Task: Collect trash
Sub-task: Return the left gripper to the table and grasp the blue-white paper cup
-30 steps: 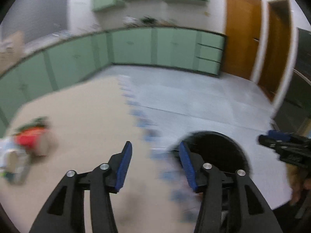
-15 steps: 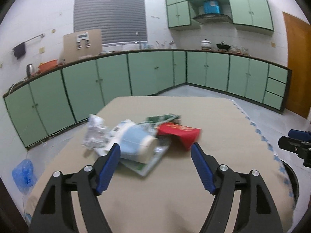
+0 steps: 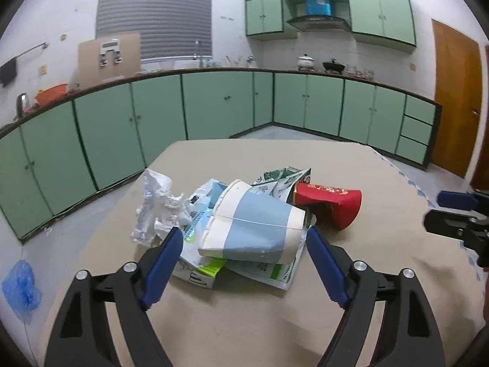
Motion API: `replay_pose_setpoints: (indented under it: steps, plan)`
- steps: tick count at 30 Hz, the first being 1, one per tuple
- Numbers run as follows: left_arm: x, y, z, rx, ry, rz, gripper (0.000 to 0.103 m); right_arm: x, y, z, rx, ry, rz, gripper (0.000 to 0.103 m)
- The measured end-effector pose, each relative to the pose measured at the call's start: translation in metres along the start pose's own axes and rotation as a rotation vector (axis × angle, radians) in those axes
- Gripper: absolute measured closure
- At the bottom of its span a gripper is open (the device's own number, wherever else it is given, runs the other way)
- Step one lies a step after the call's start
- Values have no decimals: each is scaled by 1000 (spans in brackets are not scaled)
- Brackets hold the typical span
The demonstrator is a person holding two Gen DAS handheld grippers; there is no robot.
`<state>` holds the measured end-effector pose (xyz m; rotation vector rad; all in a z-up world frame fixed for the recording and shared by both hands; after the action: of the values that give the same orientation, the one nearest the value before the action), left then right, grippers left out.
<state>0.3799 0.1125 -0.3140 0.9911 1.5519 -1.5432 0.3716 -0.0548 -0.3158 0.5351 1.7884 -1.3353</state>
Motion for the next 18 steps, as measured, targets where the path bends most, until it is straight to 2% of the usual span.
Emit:
replay_pose_setpoints:
  steps: [3,9,15,16,18]
  plan:
    - [4,5,1,62,4,-18,22,-6,8,-9,16,19,16,20]
    - [8,15,5,138,32,-44,22,-10,16,-26,20,27,15,20]
    - [14,25,9,142,49,-93,23,-11,18,-30,23,23,15,20]
    - [15,26,9,144,48,-95,28,-12,18,-30,24,22,15,20]
    - [15,25,8,131,41,-90,28,-11,18,-29,23,23,15,20]
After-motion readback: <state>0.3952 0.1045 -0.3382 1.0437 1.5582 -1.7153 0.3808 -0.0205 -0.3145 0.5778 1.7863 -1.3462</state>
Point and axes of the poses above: each gripper's, at about its wrist camera, not at the fingertips, and y roughly the way its jaws point, z to its right, x to its underside, the point moved 10 cm from there along y, roughly the way its jaws point, and after that the axes turned 5 degrees about z, right-handed, at the moved point
